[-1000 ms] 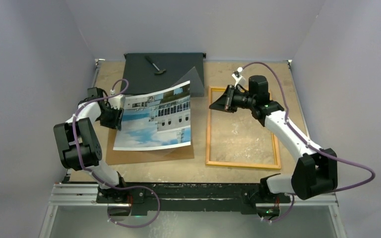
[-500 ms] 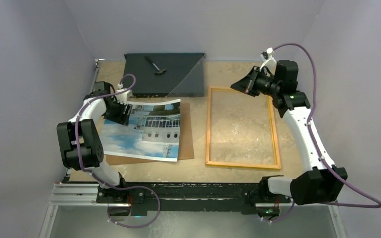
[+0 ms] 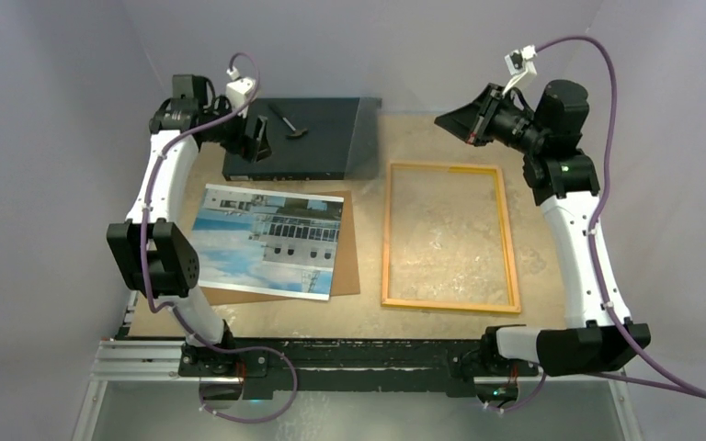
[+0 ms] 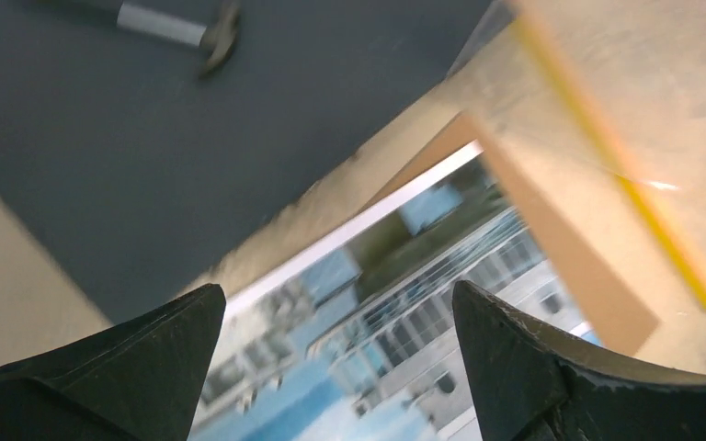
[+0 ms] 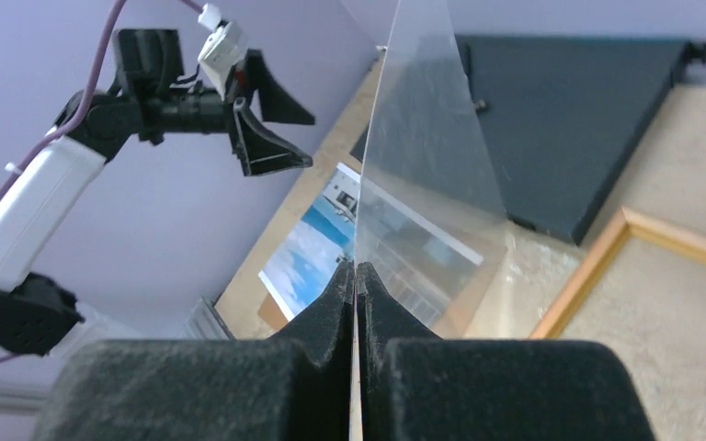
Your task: Put the photo into the frame
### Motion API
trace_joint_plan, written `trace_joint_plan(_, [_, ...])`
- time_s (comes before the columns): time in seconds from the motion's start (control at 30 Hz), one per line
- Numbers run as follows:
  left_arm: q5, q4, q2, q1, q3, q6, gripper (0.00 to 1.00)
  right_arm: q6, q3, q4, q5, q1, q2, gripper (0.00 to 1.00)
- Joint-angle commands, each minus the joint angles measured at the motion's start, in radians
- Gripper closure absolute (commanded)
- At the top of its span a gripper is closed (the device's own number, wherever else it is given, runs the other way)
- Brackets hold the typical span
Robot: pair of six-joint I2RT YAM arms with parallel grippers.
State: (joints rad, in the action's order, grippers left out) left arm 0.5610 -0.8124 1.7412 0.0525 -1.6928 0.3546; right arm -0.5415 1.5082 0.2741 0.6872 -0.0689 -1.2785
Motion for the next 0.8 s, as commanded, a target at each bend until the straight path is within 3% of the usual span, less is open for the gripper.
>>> trace_joint_plan(0.0, [0.322, -0.098, 0.060, -0.045, -0.173, 0.065, 0.07, 0.041, 0.095, -0.082, 0.153, 0.003, -0.003, 1.00])
trace_joint_plan(0.1, [0.414, -0.118, 0.090, -0.088, -0.202, 0.130, 0.07, 0.044, 0.099, -0.099, 0.219, 0.003, -0.003, 1.00])
trace_joint_plan(0.23, [0.581, -0.106, 0.020, -0.090, -0.099, 0.277, 0.06, 0.042, 0.094, -0.127, 0.272, 0.002, 0.002, 1.00])
trace_joint_plan(0.4, [0.589, 0.112, -0.148, -0.091, 0.117, 0.276, 0.02, 0.019, 0.063, -0.203, 0.343, -0.011, 0.013, 1.00])
trace_joint_plan(0.5, [0.611, 0.126, -0.199, -0.092, 0.166, 0.307, 0.01, -0.004, 0.031, -0.268, 0.373, -0.038, 0.021, 1.00])
trace_joint_plan(0.77, [0.714, -0.180, -0.215, -0.092, 0.161, 0.592, 0.07, -0.035, 0.002, -0.351, 0.378, -0.091, 0.000, 1.00])
